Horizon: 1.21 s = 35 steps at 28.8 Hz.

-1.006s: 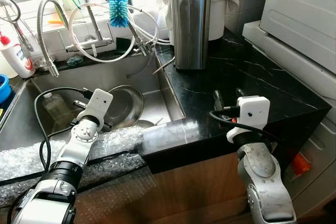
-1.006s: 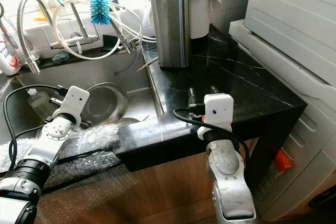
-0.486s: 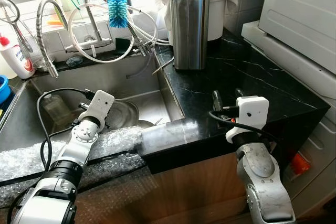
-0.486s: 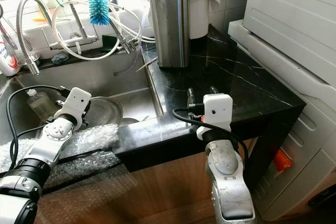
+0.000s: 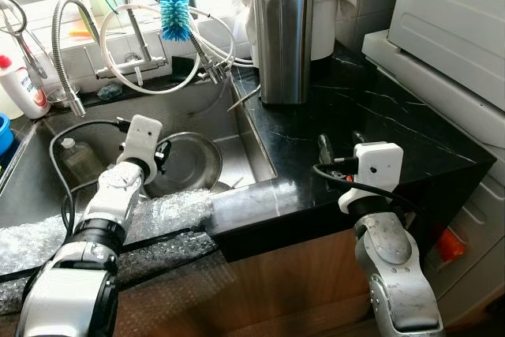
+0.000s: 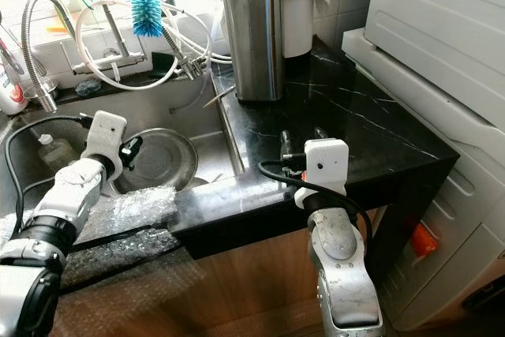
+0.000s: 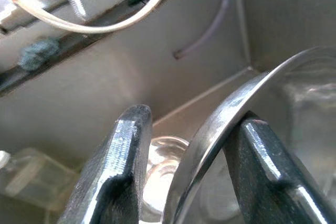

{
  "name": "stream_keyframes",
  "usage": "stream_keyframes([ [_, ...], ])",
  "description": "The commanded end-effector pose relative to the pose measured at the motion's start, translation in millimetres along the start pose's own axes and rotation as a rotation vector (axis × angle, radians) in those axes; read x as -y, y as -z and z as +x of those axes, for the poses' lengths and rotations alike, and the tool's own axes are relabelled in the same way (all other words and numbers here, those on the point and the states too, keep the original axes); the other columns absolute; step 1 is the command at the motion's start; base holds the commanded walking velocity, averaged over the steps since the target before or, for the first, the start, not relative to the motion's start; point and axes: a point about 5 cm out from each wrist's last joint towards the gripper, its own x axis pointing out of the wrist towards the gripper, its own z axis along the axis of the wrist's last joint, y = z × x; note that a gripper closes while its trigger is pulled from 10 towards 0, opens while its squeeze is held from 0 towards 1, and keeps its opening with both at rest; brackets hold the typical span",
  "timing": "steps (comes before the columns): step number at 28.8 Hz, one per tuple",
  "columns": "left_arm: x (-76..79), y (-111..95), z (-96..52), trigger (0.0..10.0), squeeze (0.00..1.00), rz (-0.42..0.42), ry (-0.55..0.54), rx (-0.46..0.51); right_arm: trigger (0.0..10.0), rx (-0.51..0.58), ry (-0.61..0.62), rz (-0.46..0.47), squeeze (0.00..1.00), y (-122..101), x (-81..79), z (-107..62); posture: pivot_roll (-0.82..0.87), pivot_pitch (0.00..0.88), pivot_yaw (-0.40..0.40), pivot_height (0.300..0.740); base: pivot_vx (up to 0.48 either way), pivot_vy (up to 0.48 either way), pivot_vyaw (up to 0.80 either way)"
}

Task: Kitchen organization

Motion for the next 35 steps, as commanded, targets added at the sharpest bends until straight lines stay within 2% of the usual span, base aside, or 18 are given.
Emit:
stream_keyframes([
  [1, -6.9, 0, 1.3, 10.0, 0.00, -0.006, 0.014, -0.048, 10.0, -0.014, -0.024, 0.001, 0.00, 1, -5.4, 3.0, -0.12, 0.000, 0.152, 0.740, 0.000, 0.000, 0.00],
  [3, -0.6, 3, 3.2, 10.0, 0.00, -0.010, 0.087, -0.106, 10.0, -0.020, -0.029, 0.003, 0.00, 1, -5.7, 3.5, -0.12, 0.000, 0.152, 0.740, 0.000, 0.000, 0.00],
  [8, 8.9, 4, 4.5, 10.0, 0.00, -0.026, 0.205, -0.149, 10.0, -0.026, -0.033, 0.001, 0.00, 2, -5.5, 4.5, -0.12, 0.000, 0.153, 0.740, 0.000, 0.000, 0.00],
  [15, 14.6, 3, 3.9, 10.0, 0.00, -0.037, 0.358, -0.204, 10.0, -0.034, -0.054, 0.004, 0.00, 3, -8.3, 5.2, -0.12, 0.000, 0.153, 0.740, 0.000, 0.000, 0.00],
  [30, 14.7, 11, -0.3, 10.0, 0.00, -0.021, 0.447, -0.245, 10.0, -0.041, -0.085, 0.006, 0.00, 4, -11.0, 5.8, -0.11, 0.000, 0.151, 0.740, 0.000, 0.000, 0.00],
  [35, 16.8, 11, -1.6, 10.0, 0.00, -0.047, 0.489, -0.236, 10.0, -0.043, -0.105, 0.013, 0.00, 4, -13.4, 6.8, -0.11, 0.000, 0.149, 0.740, 0.000, 0.000, 0.00],
])
